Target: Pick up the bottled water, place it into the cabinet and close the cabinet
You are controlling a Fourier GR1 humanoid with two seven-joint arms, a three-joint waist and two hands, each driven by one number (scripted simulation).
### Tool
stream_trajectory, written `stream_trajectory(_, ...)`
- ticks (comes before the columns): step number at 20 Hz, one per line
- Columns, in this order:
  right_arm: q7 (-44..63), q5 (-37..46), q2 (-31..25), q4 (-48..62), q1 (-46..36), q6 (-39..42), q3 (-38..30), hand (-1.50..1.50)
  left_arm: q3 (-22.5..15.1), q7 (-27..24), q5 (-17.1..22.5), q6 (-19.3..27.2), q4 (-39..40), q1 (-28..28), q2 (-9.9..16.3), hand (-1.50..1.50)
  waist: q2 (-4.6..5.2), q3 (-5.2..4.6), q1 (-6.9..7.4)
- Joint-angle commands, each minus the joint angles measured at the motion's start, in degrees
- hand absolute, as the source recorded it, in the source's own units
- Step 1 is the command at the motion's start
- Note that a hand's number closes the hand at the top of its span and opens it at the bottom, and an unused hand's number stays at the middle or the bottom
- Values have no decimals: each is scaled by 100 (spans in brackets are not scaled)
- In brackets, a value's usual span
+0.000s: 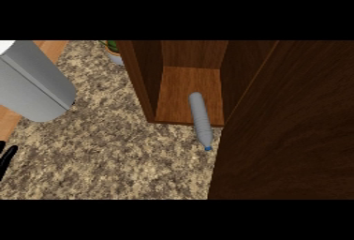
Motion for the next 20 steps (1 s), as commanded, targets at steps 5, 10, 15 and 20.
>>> stream_trajectory(5, 1027, 870, 396, -764, -1135, -1227, 802, 150, 324, -64, 184, -391, 5, 285, 221, -150, 37, 13, 121)
stream_trajectory(10, 1336, 947, 1014, -324, -2018, -1922, 1286, 150, 556, -180, 304, -716, 125, 438, 311, -150, 49, 24, 223)
stream_trajectory(15, 1739, 1154, 1596, 174, -2946, -2619, 1459, 150, 730, -222, 345, -943, 146, 585, 427, -150, 80, 32, 349)
stream_trajectory(20, 2329, 1094, 2260, 833, -3931, -3028, 1723, 150, 954, -242, 425, -1225, 292, 601, 563, -150, 160, 44, 437)
